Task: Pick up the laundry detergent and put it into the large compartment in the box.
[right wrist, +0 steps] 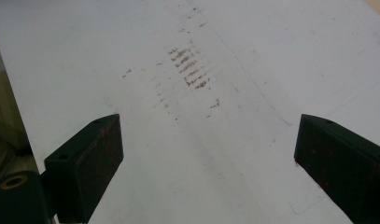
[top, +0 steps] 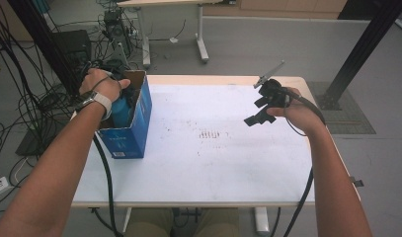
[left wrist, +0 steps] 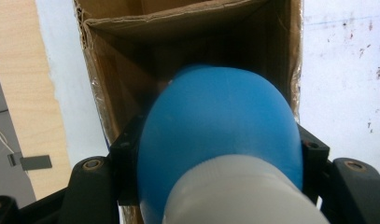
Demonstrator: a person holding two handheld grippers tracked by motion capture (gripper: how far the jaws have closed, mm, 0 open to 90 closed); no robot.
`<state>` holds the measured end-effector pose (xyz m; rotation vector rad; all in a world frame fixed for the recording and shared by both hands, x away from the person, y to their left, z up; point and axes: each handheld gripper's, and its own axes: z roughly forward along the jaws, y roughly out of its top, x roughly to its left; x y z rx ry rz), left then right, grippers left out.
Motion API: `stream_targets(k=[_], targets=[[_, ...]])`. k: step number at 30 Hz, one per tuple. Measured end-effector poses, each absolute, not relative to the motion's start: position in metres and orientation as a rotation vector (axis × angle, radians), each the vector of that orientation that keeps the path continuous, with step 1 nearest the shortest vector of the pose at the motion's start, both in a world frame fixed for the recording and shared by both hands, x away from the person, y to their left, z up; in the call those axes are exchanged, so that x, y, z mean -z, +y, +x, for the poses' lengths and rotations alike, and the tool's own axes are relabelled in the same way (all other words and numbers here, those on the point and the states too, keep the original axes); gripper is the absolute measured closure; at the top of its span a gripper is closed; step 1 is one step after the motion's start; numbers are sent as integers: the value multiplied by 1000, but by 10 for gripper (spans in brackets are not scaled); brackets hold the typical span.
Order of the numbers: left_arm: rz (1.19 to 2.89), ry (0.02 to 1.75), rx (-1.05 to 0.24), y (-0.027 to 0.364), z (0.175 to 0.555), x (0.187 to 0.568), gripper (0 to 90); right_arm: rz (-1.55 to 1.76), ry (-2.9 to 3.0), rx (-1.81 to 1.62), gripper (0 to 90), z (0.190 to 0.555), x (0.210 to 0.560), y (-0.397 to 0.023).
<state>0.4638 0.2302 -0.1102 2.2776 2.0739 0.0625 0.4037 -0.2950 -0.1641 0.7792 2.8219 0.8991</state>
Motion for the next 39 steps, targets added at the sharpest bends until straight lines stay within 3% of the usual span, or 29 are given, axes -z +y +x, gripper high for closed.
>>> stream_targets(k=[39], targets=[[2322, 2081, -44, 227, 470, 147, 374, 811, 2821, -898, 79, 401, 170, -302]])
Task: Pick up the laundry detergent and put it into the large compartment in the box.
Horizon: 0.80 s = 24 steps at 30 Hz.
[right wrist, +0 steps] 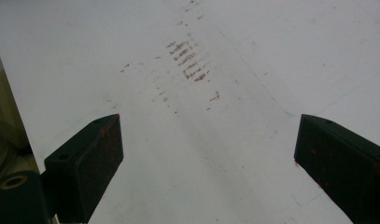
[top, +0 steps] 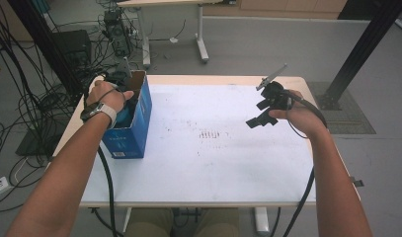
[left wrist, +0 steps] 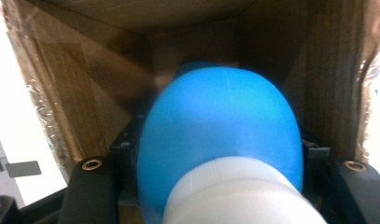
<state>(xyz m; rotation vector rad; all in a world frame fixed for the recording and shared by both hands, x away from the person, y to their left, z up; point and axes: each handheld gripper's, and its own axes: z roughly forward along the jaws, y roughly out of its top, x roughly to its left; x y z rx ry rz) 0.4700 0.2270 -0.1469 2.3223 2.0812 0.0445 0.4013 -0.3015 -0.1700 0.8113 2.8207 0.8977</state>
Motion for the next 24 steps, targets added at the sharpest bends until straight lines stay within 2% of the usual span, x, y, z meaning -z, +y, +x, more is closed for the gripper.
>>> stream_targets(k=[24], targets=[[2329, 2080, -55, 230, 469, 150, 377, 818, 2820, -890, 79, 400, 169, -301]])
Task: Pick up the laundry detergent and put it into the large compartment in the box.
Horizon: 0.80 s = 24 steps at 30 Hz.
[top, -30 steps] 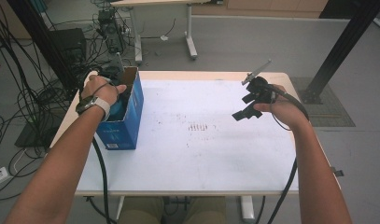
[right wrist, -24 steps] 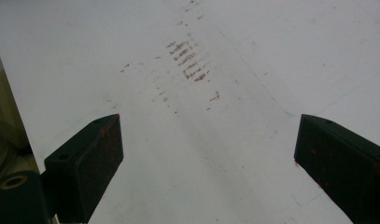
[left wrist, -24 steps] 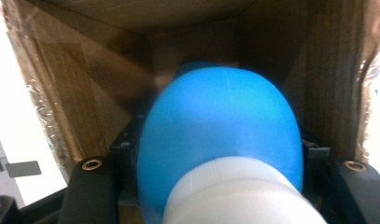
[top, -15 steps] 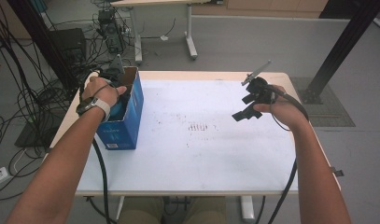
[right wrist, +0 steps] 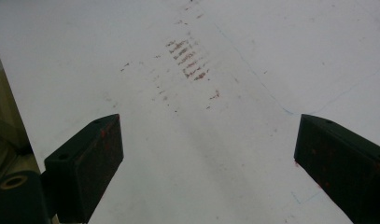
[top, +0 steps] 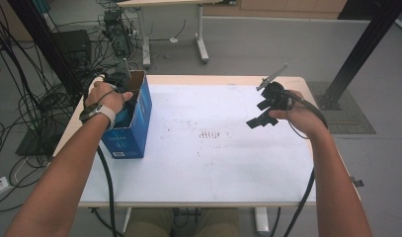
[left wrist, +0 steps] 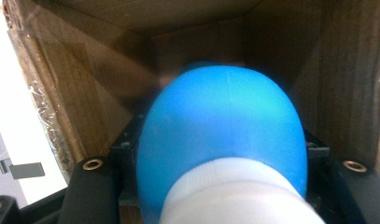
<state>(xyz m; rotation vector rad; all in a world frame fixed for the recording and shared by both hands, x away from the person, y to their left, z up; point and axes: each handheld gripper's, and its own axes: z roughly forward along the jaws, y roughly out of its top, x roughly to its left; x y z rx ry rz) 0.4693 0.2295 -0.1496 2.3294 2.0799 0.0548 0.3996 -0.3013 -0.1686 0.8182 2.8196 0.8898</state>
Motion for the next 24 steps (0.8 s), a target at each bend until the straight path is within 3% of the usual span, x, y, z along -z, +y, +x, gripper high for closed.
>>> stream_targets(k=[24], targets=[[2324, 2081, -59, 231, 468, 150, 380, 825, 2818, -882, 79, 397, 167, -301]])
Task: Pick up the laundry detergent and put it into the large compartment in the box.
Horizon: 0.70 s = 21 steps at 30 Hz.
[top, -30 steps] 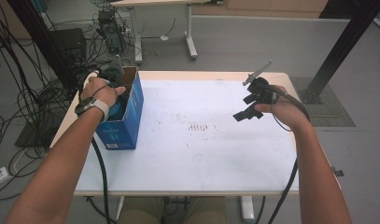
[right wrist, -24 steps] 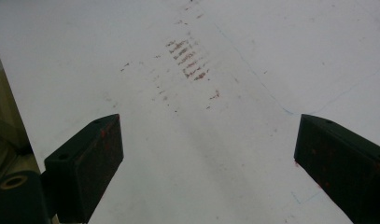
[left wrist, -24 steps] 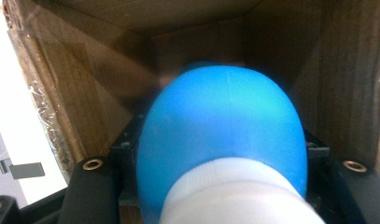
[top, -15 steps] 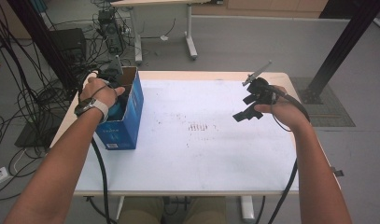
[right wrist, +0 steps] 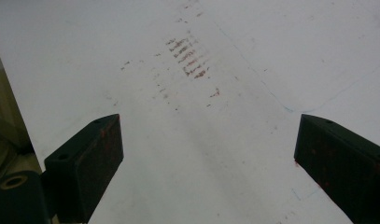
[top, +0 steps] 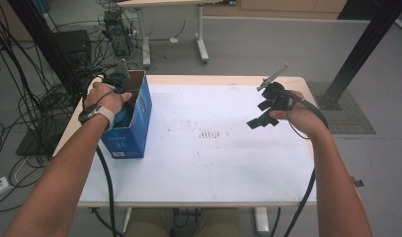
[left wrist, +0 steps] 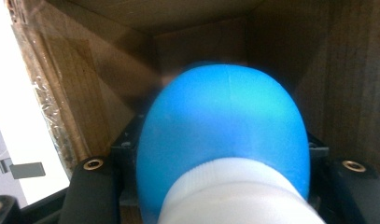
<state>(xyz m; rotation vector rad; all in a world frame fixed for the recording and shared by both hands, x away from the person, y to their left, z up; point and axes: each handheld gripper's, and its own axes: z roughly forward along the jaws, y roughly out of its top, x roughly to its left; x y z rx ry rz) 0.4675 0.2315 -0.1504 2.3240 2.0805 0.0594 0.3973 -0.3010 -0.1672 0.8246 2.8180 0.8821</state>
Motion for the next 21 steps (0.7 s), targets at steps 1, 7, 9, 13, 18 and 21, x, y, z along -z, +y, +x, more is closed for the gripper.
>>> stream_targets(k=[1, 7, 9, 13, 18, 21], targets=[[2324, 2080, -58, 232, 468, 150, 380, 825, 2819, -880, 79, 397, 167, -301], [2319, 2078, -58, 234, 467, 151, 380, 823, 2817, -881, 79, 397, 167, -301], [2318, 2077, -56, 234, 467, 151, 380, 823, 2818, -880, 79, 398, 167, -301], [2317, 2074, -57, 234, 467, 151, 381, 820, 2820, -879, 79, 398, 166, -299], [2318, 2077, -54, 235, 467, 151, 381, 821, 2821, -877, 79, 398, 167, -299], [2320, 2075, -54, 235, 467, 151, 381, 824, 2821, -877, 79, 398, 167, -299]])
